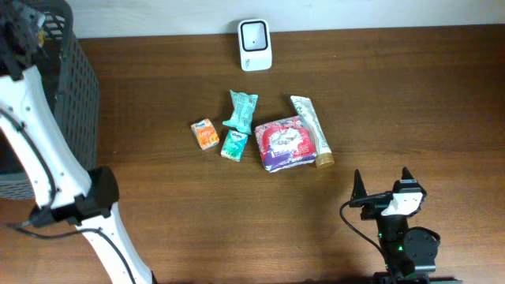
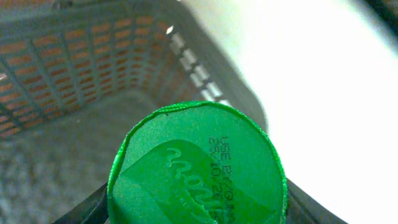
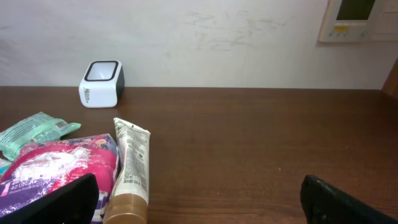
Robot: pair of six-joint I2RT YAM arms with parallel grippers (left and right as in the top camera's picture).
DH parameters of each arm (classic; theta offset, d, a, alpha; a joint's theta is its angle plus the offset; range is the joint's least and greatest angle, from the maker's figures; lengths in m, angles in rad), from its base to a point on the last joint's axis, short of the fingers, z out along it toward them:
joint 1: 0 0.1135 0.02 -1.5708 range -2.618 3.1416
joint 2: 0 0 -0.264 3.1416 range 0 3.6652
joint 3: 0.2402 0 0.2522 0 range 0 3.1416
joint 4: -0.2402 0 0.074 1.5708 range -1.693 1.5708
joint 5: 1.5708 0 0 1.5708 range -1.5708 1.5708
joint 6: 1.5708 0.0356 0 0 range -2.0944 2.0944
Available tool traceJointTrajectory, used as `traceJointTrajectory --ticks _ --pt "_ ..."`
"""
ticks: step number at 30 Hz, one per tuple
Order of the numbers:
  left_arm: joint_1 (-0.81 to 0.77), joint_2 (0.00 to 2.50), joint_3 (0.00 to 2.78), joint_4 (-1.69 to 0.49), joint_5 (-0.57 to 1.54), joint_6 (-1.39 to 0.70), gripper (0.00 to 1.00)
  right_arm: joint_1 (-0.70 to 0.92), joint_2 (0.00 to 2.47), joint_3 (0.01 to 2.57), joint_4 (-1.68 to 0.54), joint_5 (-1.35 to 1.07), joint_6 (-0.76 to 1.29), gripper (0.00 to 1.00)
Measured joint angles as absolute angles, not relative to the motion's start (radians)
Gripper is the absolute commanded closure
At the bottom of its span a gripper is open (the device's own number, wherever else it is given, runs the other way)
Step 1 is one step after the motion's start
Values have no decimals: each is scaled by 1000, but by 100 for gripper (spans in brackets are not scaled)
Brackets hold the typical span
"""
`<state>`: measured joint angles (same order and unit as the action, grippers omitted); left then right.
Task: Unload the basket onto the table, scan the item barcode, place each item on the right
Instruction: 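Reach into the basket and grasp the green-lidded jar, then hold the green jar under the scanner and set it on the table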
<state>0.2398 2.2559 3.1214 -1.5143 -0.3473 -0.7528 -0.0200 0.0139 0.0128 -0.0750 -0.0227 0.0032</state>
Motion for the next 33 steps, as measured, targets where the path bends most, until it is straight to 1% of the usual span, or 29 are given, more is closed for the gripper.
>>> traceJointTrajectory --ticks 4,8,12,14,16,17,19,20,23,27,28,29,30,31,33 --pt "142 2172 3123 -1541 -304 -752 48 -20 14 13 -75 -23 4 1" --pt "-38 2169 3089 -1631 -189 -740 46 -20 14 13 -75 -23 4 1" --pt "-173 2185 2962 -1658 -165 -674 46 -20 14 13 -75 -23 4 1" --pt "-220 2203 2819 -1634 -175 -657 46 -20 14 13 -75 -23 3 1" --pt "-236 2216 2712 -1562 -185 -646 46 -20 14 13 -75 -23 3 1" --pt "-246 2218 2605 -1463 -191 -632 46 -20 14 13 -75 -23 3 1" --pt "-258 2231 2468 -1356 -194 -620 46 -20 14 13 -75 -23 4 1" --pt "-263 2227 2381 -1266 -194 -616 45 -20 14 13 -75 -23 3 1" --pt "-280 2233 2157 -1116 -191 -601 44 -20 14 13 -75 -22 3 1" --pt "-307 2236 1991 -966 -191 -585 43 -20 14 13 -75 -23 4 1" --pt "-316 2236 1954 -952 -191 -582 39 -20 14 13 -75 -23 4 1" --pt "-324 2237 1929 -941 -191 -582 22 -20 14 13 -75 -23 3 1" --pt "-330 2237 1916 -937 -191 -582 20 -20 14 13 -75 -23 3 1" --pt "-333 2237 1914 -936 -191 -580 8 -20 14 13 -75 -23 4 1" --pt "-336 2237 1914 -929 -192 -573 3 -20 14 13 -75 -23 3 1"
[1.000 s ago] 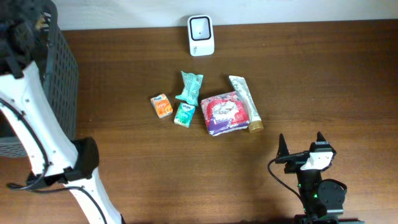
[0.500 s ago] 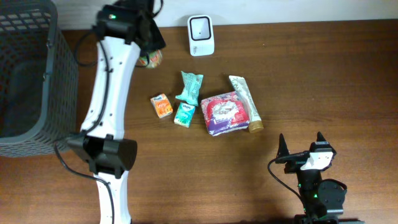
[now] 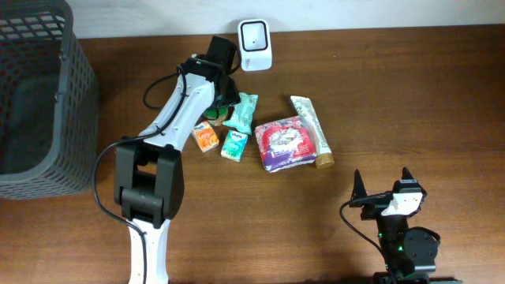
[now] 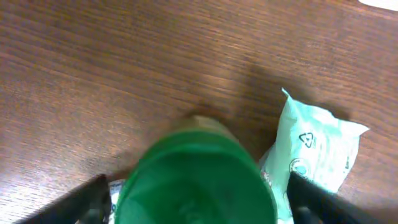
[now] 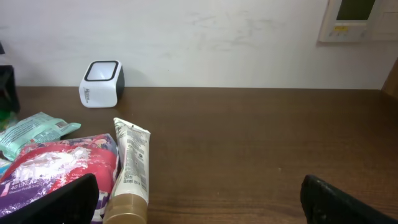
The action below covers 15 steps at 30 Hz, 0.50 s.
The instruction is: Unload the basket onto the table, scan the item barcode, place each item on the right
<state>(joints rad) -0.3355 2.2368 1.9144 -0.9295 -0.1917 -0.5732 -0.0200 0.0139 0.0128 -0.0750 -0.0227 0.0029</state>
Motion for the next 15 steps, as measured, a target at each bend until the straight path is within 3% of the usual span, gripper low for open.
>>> traceJointTrajectory --ticks 4,9,15 --pt "-336 2237 1970 -977 -191 -521 1 -20 14 13 -75 -23 3 1" --pt "-308 2176 2292 -1187 -208 -478 1 -20 14 13 -75 -23 4 1" --pt "-115 2060 2359 -1368 -213 -467 1 -20 14 13 -75 -23 3 1"
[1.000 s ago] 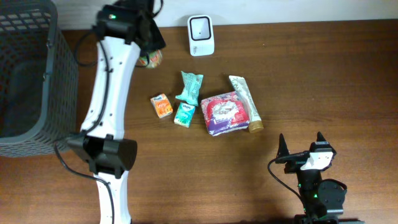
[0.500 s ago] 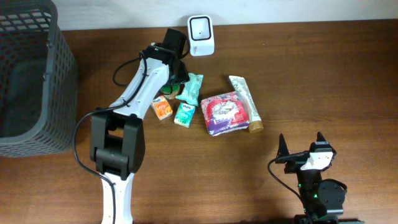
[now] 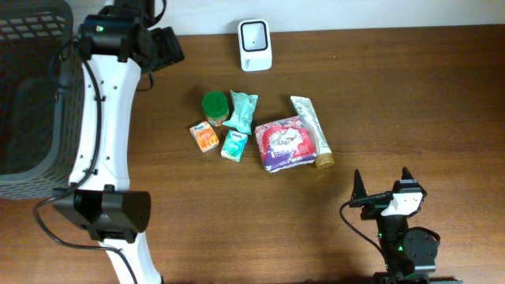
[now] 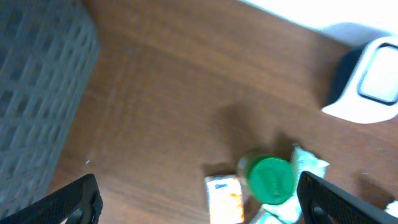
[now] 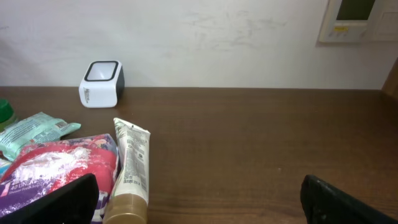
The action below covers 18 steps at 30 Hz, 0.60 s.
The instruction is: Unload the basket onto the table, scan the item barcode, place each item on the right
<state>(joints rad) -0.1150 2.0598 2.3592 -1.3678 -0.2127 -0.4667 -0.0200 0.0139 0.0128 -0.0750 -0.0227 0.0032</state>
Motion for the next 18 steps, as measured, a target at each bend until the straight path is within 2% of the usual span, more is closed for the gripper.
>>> traceJointTrajectory --ticks 3,6,8,10,11,14,15,16,18 --pt "-112 2067 2355 -1390 -212 -467 1 -20 15 11 66 -51 43 1" --pt "-117 2067 2354 -1391 -212 -467 1 -20 15 11 180 -281 205 1" --pt "-117 2068 2354 -1392 -209 -467 1 -20 15 10 350 -390 316 1" --pt "-117 2068 2354 -1391 -208 -467 1 -20 14 19 556 -402 353 1" --pt "-117 2069 2354 -1392 -209 -467 1 -20 11 30 573 -387 359 1" --pt "-117 2069 2354 -1391 -209 -467 1 -20 61 188 459 -328 249 1" --pt "-117 2069 2354 -1393 -210 -467 1 -20 132 337 337 -314 171 1" --pt "-117 2069 2354 -1393 -208 -467 1 -20 205 445 308 -303 126 1" --pt "-117 2070 2352 -1397 -208 -467 1 -20 335 647 64 -311 69 1"
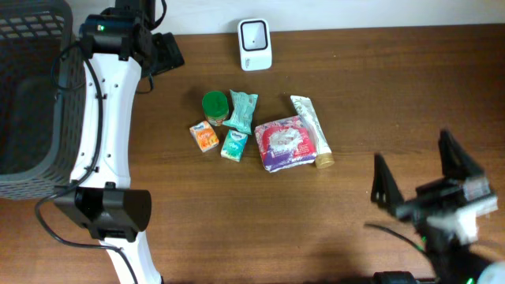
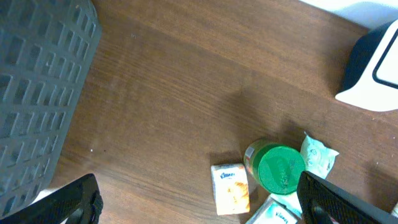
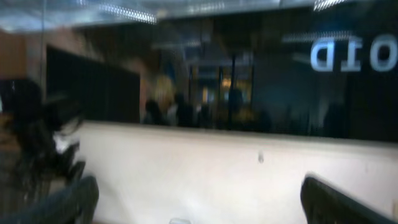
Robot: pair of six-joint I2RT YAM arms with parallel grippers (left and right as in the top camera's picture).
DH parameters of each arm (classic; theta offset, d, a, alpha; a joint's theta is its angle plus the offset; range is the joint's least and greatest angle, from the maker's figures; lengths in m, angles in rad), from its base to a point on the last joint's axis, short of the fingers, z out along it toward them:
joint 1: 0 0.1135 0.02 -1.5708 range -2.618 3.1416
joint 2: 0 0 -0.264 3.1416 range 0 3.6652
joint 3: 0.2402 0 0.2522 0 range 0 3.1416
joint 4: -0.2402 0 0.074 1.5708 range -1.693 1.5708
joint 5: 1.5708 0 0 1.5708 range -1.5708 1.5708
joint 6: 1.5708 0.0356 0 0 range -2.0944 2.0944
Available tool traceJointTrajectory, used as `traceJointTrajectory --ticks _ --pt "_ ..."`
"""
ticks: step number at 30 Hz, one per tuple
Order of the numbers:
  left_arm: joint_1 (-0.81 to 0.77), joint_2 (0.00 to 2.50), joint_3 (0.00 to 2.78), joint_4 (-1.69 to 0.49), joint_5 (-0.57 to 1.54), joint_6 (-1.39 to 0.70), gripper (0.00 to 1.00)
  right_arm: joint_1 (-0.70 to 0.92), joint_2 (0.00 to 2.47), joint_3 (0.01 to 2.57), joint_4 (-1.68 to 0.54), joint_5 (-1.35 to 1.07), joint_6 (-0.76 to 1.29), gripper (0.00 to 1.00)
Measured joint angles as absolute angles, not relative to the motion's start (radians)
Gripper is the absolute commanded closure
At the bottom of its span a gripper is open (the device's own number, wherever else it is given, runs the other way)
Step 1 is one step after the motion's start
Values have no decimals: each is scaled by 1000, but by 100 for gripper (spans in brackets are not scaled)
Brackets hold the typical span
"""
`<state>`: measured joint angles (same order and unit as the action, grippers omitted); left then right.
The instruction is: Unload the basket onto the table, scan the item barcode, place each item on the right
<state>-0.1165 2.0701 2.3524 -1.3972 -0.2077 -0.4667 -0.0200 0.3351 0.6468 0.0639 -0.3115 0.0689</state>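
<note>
A green-lidded jar stands upright on the table next to a teal packet, below the white scanner. In the left wrist view the jar lies below and between the open fingers, far from them. My left gripper hangs high at the back left, open and empty; in its own view the left gripper frames bare table. My right gripper is lifted at the front right, open and empty. Its own view is blurred, with the right gripper facing a wall and dark window.
A grey mesh basket stands at the left edge. Round the jar lie an orange tissue pack, a teal box, a red and purple pack and a tube.
My right arm has risen from its low rest at the front right and tipped upward, so its camera sees wall and window instead of the table. The left arm has barely shifted.
My left gripper was shut on the green-lidded jar over the basket. Then it held the jar down on the table beside the teal packet. Then the jar stood free and the left gripper was open, high at the back left. Now the right arm is raised too.
</note>
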Motion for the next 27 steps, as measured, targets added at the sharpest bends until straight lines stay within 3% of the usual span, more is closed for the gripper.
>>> traceJointTrajectory --ticks 5,8,10,11,13,16,23,24,27 --pt "-117 2070 2352 -1392 -206 -464 1 -21 929 1256 -720 -414 -32 1" --pt "-117 2070 2351 -1394 -206 -464 1 -23 1242 1504 -1004 -540 -38 1" --pt "-117 2070 2351 -1393 -205 -464 1 -23 1405 1568 -1058 -681 -38 0" --pt "-117 2070 2351 -1392 -206 -464 1 -23 1488 1574 -1111 -751 -37 17" --pt "-117 2070 2351 -1393 -205 -464 1 -15 1620 1575 -1151 -806 -38 24" --pt "-117 2070 2351 -1392 -206 -464 1 63 1769 1575 -1194 -766 -34 25" --pt "-117 2070 2351 -1393 -205 -464 1 429 1824 1575 -1127 -112 221 25" --pt "-117 2070 2351 -1392 -206 -464 1 520 1829 1561 -1057 78 310 25" --pt "-117 2070 2351 -1393 -206 -464 1 581 1860 1554 -980 162 334 26"
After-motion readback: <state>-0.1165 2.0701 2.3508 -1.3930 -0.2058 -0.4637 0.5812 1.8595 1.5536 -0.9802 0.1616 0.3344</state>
